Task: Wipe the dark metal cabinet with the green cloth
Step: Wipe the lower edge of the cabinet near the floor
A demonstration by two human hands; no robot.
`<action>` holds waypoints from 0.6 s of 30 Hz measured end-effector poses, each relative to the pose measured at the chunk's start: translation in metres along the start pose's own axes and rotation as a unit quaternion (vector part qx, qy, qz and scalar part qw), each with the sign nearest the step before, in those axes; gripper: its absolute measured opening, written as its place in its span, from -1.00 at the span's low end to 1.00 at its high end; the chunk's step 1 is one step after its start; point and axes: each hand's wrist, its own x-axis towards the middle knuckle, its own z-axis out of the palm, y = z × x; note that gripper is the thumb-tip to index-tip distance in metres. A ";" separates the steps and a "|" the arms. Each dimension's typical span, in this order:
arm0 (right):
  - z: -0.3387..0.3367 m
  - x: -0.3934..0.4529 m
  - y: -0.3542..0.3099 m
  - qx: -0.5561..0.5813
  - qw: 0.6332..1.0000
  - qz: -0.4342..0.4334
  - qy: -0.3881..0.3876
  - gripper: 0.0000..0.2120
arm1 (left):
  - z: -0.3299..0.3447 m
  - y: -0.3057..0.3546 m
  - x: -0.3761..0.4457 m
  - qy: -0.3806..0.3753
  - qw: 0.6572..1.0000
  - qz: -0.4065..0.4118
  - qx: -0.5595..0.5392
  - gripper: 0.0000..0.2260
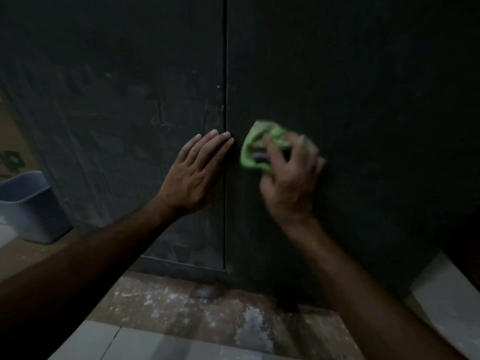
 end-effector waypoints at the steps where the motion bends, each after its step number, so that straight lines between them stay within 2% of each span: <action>1: -0.010 0.029 0.006 -0.005 0.998 0.053 0.040 -0.44 | 0.001 0.001 0.001 0.007 1.000 -0.008 -0.002 -0.47; 3: -0.020 0.069 0.015 -0.019 0.988 0.119 0.099 -0.47 | 0.001 0.003 0.002 0.014 1.000 -0.018 -0.013 -0.44; 5: -0.011 0.073 0.012 -0.034 0.988 0.105 0.109 -0.49 | 0.001 0.003 0.001 0.012 1.000 -0.019 -0.015 -0.41; 8: 0.018 0.009 0.001 -0.025 0.997 -0.074 0.014 -0.49 | -0.003 0.004 0.002 0.003 1.000 -0.014 -0.014 -0.44; 10: 0.026 -0.055 0.007 -0.040 0.970 -0.220 -0.099 -0.50 | -0.006 0.005 0.003 -0.007 1.000 -0.017 -0.019 -0.50; 12: 0.022 -0.097 0.018 -0.060 0.936 -0.291 -0.191 -0.46 | -0.009 0.005 0.005 -0.019 0.999 -0.020 -0.021 -0.51; 14: 0.014 -0.094 0.029 -0.046 0.935 -0.281 -0.212 -0.49 | -0.012 0.007 0.006 -0.024 0.999 -0.024 -0.019 -0.51; 15: 0.010 -0.079 0.033 -0.040 0.947 -0.259 -0.187 -0.52 | -0.013 0.008 0.007 -0.025 0.999 -0.027 -0.019 -0.51; 18: -0.014 -0.008 0.062 -0.019 0.993 -0.114 -0.033 -0.48 | -0.014 0.009 0.008 -0.032 0.999 -0.033 -0.029 -0.49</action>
